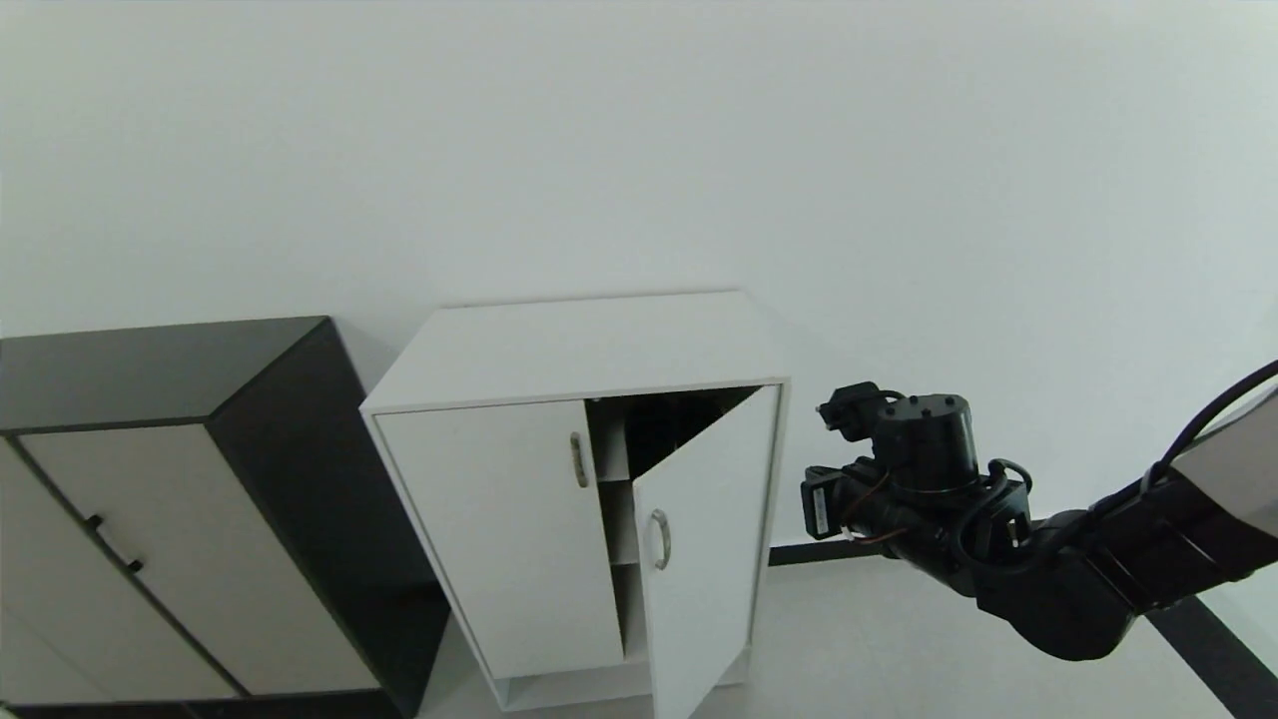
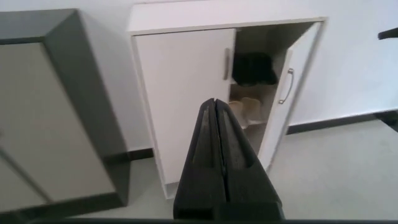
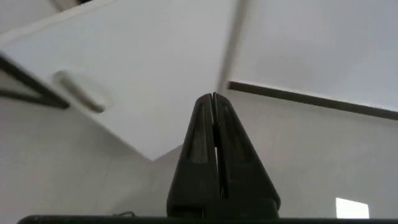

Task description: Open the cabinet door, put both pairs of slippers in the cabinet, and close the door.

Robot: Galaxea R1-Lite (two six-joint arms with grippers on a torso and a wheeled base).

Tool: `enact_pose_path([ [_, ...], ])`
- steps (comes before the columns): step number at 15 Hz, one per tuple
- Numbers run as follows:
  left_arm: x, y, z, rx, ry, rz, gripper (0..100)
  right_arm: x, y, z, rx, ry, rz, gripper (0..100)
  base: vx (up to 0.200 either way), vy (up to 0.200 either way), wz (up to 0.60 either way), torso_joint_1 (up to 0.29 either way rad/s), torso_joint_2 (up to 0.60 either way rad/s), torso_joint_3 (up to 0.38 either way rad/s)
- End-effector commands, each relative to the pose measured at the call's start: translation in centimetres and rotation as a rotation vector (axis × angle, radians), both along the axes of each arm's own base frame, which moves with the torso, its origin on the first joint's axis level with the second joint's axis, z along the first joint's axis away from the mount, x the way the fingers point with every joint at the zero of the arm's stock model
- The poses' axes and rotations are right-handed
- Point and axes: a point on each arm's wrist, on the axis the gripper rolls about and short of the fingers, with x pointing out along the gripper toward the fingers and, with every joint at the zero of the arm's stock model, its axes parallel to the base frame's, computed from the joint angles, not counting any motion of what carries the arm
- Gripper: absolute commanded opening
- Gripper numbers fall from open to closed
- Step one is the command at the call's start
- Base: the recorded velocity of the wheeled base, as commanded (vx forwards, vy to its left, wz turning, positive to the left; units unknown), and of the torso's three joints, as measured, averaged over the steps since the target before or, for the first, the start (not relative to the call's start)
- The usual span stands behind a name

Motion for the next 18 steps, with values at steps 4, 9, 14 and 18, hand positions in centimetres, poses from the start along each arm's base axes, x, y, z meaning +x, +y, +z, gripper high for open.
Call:
enact_pose_path([
  [4, 0.0, 0.0, 0.0, 0.0, 0.0, 0.0, 0, 0.0, 0.0, -0.3, 0.005, -0.005, 0.001, 0, 0.0, 0.0, 0.15, 0.001, 0.0, 0.001],
  [9, 0.0, 0.0, 0.0, 0.0, 0.001, 0.0, 0, -1.5, -1.5, -2.4, 0.008, 0.018, 0.212, 0, 0.0, 0.0, 0.0, 0.0, 0.0, 0.0],
  [14, 0.0, 0.0, 0.0, 0.0, 0.001, 0.0, 0, -1.2, -1.6, -5.1, 0.023, 0.051, 0.301, 0, 0.16, 0.0, 0.0, -0.006, 0.0, 0.002],
  [18, 0.0, 0.0, 0.0, 0.0, 0.001, 0.0, 0, -1.1, -1.5, -6.0, 0.011, 0.059, 0.307, 0, 0.2, 0.0, 0.0, 0.012, 0.01, -0.002],
])
